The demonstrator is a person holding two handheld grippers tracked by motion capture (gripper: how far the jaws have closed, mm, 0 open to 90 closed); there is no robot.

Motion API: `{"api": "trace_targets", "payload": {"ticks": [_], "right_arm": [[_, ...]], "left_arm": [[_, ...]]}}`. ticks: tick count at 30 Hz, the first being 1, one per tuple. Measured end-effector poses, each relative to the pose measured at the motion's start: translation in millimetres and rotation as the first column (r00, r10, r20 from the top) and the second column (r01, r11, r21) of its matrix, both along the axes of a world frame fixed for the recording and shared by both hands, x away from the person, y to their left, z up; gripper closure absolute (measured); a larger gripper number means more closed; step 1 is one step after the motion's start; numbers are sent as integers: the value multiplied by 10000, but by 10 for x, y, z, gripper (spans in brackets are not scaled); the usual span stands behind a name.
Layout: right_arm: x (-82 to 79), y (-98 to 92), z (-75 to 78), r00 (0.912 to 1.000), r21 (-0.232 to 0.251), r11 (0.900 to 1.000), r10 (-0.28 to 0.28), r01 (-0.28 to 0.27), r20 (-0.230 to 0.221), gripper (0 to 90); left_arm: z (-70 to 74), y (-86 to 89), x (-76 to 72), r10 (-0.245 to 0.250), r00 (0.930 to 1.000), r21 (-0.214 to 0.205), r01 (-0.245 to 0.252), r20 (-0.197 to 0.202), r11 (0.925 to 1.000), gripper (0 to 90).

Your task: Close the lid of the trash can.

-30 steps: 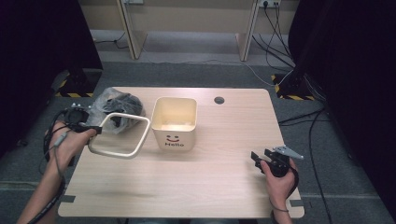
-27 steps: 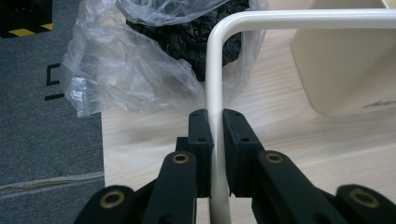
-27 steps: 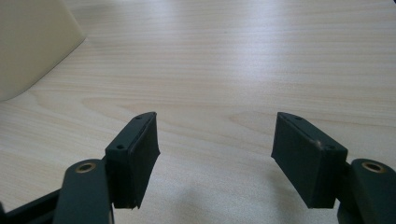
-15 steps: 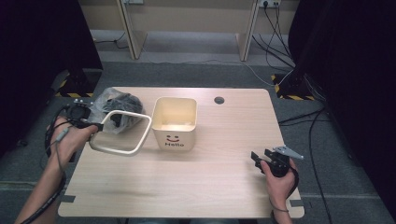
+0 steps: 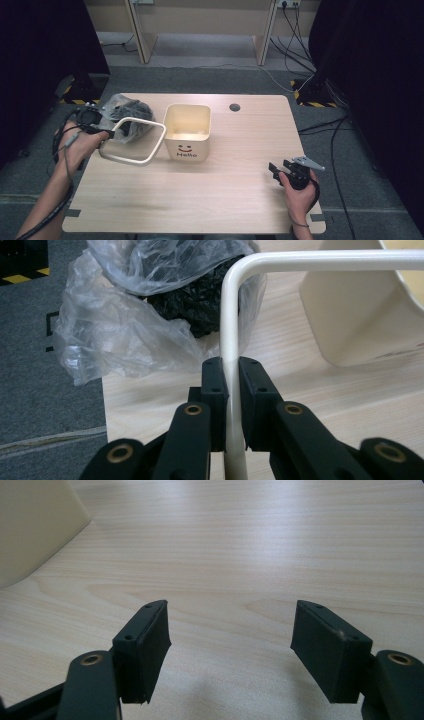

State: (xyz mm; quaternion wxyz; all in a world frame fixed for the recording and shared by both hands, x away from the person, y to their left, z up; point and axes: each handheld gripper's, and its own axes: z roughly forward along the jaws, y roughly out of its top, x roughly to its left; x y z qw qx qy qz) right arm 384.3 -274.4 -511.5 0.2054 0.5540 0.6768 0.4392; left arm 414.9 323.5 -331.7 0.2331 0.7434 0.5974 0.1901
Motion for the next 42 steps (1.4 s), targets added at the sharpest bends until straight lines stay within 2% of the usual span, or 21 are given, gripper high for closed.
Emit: {"api": "trace_targets", "payload": {"ticks": [10,32,42], "right_arm": [[1,2,0,10000,-15,10000,9,-9,-4,316],[5,-2,-2,10000,-84,10000,53,-53,29,316],[4,-2,-2,10000,-75,10000,54,-54,33,316]], "left_arm": [[36,-28,55,-57,9996,194,62,-281,9998,818],[116,-170,173,-128,9997,271,134,-209,9995,818],[93,-238,234,-191,9995,127,194,-269,9997,818]]}}
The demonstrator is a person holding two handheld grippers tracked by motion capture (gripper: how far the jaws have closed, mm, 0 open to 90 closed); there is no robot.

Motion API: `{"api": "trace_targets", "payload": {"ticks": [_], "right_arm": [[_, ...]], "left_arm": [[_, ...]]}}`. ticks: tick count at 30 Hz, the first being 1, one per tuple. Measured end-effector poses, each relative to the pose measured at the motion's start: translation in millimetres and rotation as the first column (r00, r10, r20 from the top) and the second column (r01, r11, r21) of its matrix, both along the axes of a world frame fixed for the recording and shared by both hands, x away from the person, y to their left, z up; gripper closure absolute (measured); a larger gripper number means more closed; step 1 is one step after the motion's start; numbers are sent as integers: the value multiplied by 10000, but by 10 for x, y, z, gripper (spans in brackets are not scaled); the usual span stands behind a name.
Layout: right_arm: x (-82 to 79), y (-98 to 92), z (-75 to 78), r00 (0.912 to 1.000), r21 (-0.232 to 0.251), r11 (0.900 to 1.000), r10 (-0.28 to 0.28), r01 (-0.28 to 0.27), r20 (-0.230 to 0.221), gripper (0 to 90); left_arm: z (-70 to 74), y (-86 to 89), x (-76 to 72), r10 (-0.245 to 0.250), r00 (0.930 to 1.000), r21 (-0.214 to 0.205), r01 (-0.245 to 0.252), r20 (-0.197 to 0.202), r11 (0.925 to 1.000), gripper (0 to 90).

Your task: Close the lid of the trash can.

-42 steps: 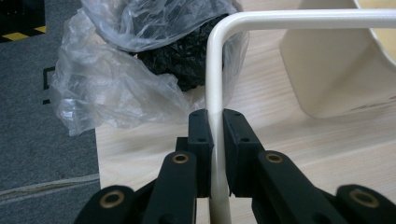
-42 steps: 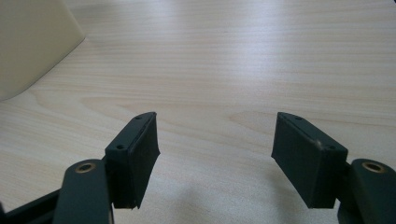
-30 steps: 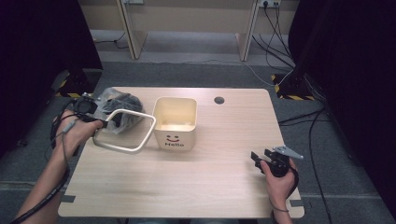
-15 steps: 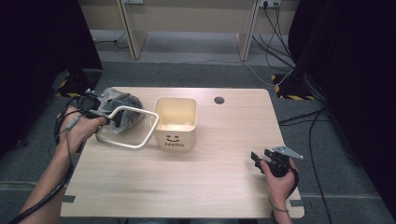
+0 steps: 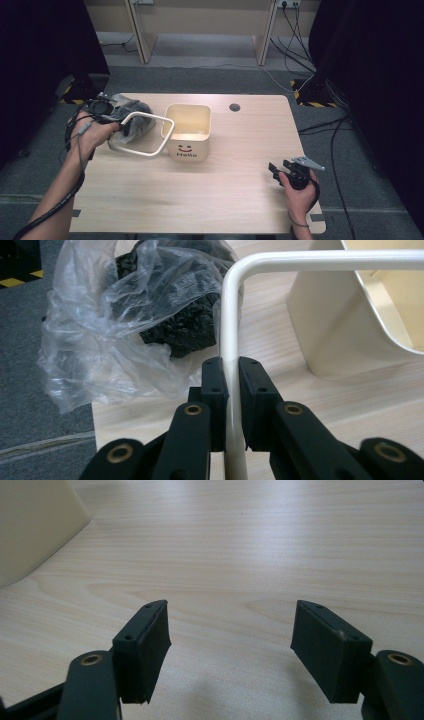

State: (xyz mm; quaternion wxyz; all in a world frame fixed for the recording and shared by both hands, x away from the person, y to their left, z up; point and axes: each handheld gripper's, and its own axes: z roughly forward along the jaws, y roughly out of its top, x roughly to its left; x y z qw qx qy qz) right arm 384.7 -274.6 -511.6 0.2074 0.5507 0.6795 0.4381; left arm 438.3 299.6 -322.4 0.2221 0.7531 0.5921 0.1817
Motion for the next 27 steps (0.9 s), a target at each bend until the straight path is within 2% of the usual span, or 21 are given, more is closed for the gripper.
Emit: {"api": "trace_targets", "payload": {"ticks": [13,27], "right_arm": [[6,2,-2,10000,-51,10000,37,-37,-23,314],[6,2,-2,10000,-45,10000,43,-43,-23,314]], "left_arm": [[-47,-117,118,-71,9998,-56,69,-211,10000,818],[-76,-156,184,-85,9992,-1,85,-387,10000,818]]}}
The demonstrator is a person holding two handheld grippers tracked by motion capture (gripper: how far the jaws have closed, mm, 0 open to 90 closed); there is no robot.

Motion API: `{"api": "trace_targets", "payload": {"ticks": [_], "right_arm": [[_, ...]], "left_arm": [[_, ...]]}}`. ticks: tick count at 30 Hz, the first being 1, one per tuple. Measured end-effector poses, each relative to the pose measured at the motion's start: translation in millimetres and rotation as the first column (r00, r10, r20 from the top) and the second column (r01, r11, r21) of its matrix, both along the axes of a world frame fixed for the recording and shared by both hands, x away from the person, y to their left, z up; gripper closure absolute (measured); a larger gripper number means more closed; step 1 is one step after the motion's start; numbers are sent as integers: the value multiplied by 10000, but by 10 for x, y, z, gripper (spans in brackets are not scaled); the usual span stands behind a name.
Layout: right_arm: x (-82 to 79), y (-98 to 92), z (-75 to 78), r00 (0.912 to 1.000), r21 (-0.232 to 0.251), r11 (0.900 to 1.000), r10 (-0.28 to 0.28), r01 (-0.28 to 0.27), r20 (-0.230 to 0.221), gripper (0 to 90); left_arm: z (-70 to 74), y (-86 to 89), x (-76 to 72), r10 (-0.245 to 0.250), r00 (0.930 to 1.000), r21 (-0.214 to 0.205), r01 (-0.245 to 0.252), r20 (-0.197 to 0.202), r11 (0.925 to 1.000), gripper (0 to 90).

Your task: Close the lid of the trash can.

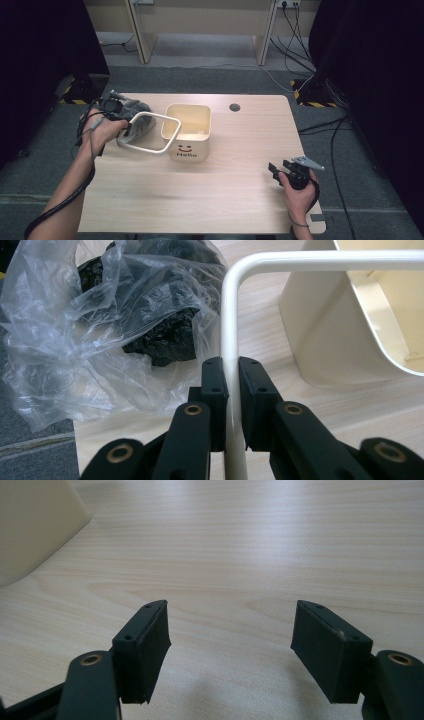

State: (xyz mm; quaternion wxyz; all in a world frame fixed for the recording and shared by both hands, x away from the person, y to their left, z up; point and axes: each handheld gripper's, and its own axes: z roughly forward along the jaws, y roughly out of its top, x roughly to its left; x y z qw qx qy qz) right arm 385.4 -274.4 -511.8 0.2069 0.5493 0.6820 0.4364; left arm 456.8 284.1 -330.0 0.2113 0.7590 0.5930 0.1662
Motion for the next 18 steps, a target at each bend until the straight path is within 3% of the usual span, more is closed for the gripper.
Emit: {"api": "trace_targets", "payload": {"ticks": [18], "right_arm": [[0,-1,0,10000,16,10000,2,-2,8,314]], "left_arm": [[52,-144,71,-165,9999,0,165,-25,9999,818]]}}
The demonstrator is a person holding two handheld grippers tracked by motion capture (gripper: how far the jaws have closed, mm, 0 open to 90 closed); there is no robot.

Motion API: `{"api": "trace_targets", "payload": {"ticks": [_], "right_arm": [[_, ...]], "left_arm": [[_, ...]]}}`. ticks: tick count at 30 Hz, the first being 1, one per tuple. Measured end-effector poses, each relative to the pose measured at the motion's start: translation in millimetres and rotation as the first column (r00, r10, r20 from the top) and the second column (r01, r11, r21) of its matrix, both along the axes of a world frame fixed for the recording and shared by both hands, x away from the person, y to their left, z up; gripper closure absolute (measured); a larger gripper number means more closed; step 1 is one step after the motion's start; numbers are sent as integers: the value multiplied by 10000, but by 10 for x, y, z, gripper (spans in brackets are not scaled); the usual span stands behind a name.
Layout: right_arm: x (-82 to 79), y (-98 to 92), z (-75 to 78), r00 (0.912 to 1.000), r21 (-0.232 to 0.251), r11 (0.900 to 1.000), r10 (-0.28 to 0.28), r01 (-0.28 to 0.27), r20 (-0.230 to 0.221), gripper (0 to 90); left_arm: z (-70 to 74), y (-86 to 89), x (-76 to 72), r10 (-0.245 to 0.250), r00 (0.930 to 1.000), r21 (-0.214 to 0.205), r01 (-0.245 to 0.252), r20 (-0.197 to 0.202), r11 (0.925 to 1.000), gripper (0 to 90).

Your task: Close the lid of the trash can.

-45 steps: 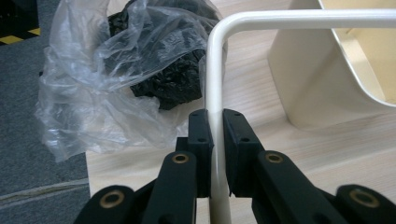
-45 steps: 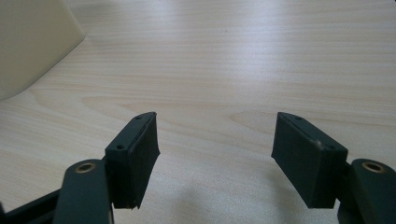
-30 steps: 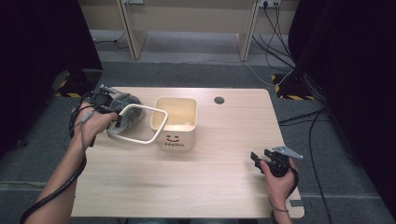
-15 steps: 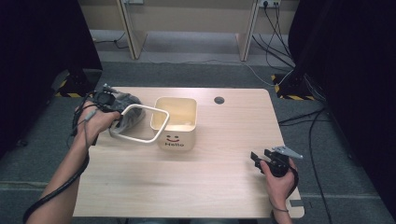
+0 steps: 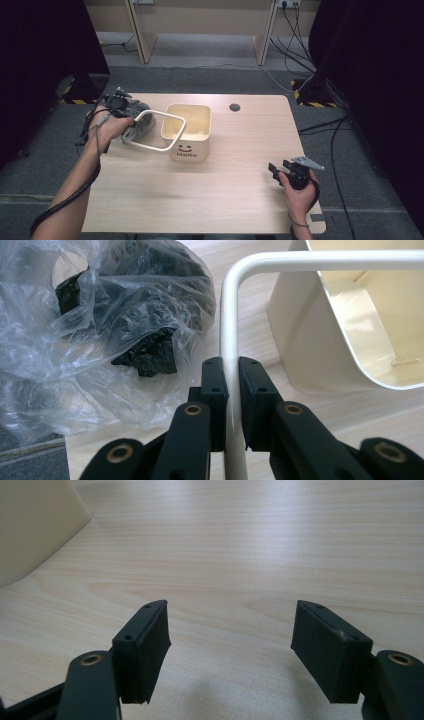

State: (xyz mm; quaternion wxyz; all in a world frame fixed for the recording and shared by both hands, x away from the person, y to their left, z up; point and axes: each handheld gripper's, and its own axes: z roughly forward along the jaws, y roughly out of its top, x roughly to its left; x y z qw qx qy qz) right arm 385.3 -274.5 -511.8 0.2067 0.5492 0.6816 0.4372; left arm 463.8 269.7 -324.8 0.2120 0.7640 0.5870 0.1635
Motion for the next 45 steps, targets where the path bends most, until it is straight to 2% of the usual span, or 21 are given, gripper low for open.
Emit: {"api": "trace_targets", "payload": {"ticks": [15,29,45], "right_arm": [[2,7,0,9999,28,10000,-29,29,-98,313],[0,0,-1,10000,66,10000,-21,21,-42,314],[1,4,0,10000,46,10000,-26,26,-48,314]], "left_arm": [[16,-124,79,-143,9999,39,143,-94,9999,818],[115,-220,169,-171,9999,-72,170,-10,9998,818],[37,-277,258,-89,9998,-159,86,-199,9998,818]]}}
